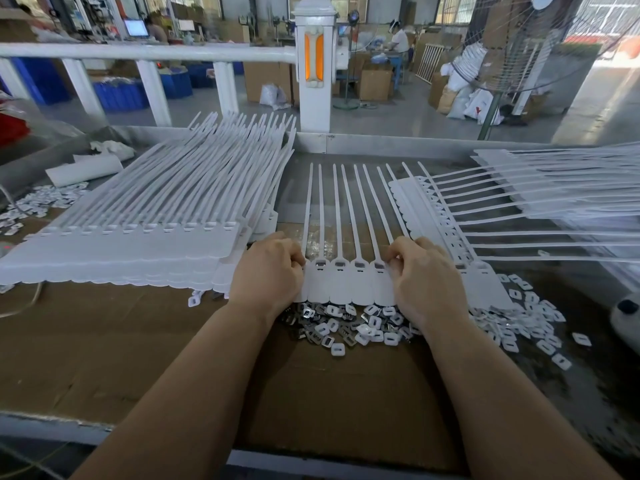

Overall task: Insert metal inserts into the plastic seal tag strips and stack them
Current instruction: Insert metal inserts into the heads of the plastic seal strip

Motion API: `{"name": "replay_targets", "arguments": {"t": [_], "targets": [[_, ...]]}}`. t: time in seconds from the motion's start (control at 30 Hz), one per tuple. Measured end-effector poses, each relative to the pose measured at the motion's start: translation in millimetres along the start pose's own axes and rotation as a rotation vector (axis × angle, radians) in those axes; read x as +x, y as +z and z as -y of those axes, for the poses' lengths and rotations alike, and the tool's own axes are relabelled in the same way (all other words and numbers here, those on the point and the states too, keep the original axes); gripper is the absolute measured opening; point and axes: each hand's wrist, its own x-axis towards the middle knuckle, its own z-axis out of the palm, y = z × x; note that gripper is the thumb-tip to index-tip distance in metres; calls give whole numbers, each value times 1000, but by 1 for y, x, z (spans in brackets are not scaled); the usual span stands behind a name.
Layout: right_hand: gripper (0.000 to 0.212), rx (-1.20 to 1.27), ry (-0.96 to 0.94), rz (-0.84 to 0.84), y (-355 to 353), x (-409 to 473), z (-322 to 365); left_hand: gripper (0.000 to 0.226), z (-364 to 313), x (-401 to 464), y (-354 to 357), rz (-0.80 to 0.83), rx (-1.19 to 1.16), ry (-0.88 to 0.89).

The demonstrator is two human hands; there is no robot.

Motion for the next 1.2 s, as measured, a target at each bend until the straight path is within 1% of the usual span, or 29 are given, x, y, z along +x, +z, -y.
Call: {"name": "replay_targets", "arguments": {"t": [0.1, 0.17, 0.3, 0.37, 0.43, 0.47, 0.53, 0.6, 0.7, 0.8, 0.97, 1.07, 1.13, 1.2], "targets": [[15, 38, 25, -50, -1, 1, -1, 23, 3, -1, 1, -24, -37, -8], [17, 57, 38, -76, -1, 1, 0, 18, 3, -3, 0, -25, -80, 22], [17, 91, 1, -104, -3, 1, 3, 13, -1, -7, -6, 15, -202, 178], [15, 94, -50, -115, -5, 0, 5, 11, -5, -9, -8, 118, -272, 268], [14, 89, -92, -113, -5, 0, 6, 6, -8, -11, -9, 264, -271, 345], [13, 86, -100, -105, -5, 0, 6, 7, -10, -11, -9, 320, -254, 383], [13, 88, -110, -94, -5, 1, 7, 15, -12, -12, -8, 381, -231, 450], [13, 93, -123, -94, -5, 1, 8, 19, -12, -12, -8, 405, -210, 474], [12, 113, -136, -96, -6, 1, 9, 14, -12, -11, -7, 408, -215, 465], [12, 158, -135, -89, -7, 1, 10, 9, -13, -11, -7, 424, -273, 422], [13, 220, -152, -74, -9, 1, 13, 9, -13, -9, -8, 452, -418, 279], [15, 272, -156, -64, -12, 0, 14, 9, -12, -9, -10, 442, -514, 201], [16, 299, -164, -56, -13, -1, 16, 5, -11, -9, -12, 419, -528, 189], [17, 310, -172, -50, -14, -2, 17, 5, -9, -8, -14, 440, -524, 191]]}}
